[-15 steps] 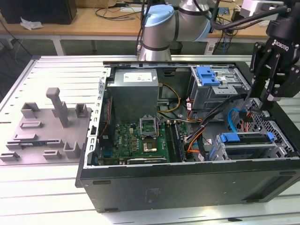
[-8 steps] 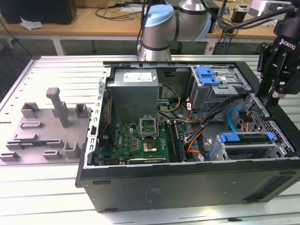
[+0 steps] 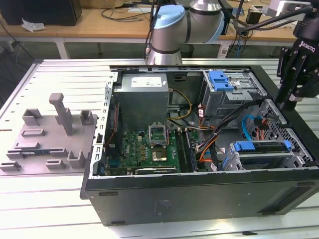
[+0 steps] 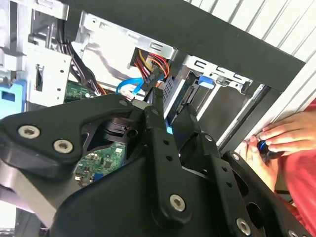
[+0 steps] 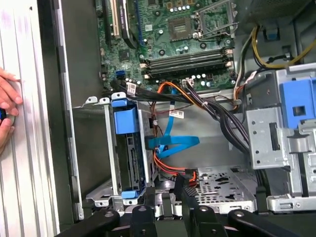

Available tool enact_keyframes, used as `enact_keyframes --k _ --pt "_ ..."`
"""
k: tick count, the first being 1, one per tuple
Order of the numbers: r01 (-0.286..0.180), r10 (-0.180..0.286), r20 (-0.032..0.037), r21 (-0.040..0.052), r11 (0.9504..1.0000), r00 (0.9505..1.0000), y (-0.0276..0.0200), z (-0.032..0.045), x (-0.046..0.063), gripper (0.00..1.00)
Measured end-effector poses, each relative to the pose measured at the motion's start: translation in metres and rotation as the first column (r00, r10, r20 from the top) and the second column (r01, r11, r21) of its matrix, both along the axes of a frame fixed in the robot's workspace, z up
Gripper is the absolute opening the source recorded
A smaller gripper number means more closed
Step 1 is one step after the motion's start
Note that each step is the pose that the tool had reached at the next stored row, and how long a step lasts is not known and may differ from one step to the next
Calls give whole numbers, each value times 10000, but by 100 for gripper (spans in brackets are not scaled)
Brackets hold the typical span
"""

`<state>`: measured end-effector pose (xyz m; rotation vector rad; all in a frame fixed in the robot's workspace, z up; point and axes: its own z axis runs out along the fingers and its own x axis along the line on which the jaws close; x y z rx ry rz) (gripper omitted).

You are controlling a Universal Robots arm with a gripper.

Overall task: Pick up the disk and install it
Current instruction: 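Insert the first disk wire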

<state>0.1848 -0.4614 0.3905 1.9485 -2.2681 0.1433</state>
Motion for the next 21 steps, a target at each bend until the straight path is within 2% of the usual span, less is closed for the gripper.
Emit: enact_keyframes --k 8,10,12,13,14,17,19,21 --pt "535 -535 1 -17 9986 9986 40 -24 15 35" --pt "555 -555 4 -83 9984 9985 81 -35 15 35" --pt "555 -555 15 -266 9981 9985 185 -52 15 35" --pt "555 -555 23 -420 9976 9985 266 -64 15 35" --pt "556 -555 29 -540 9970 9985 317 -72 17 35" --pt "558 -559 12 -763 9955 9984 360 -88 30 35" --pt "577 -586 -53 -1006 9932 9983 366 -95 51 35" --pt "663 -679 -106 -1114 9916 9976 369 -112 76 35"
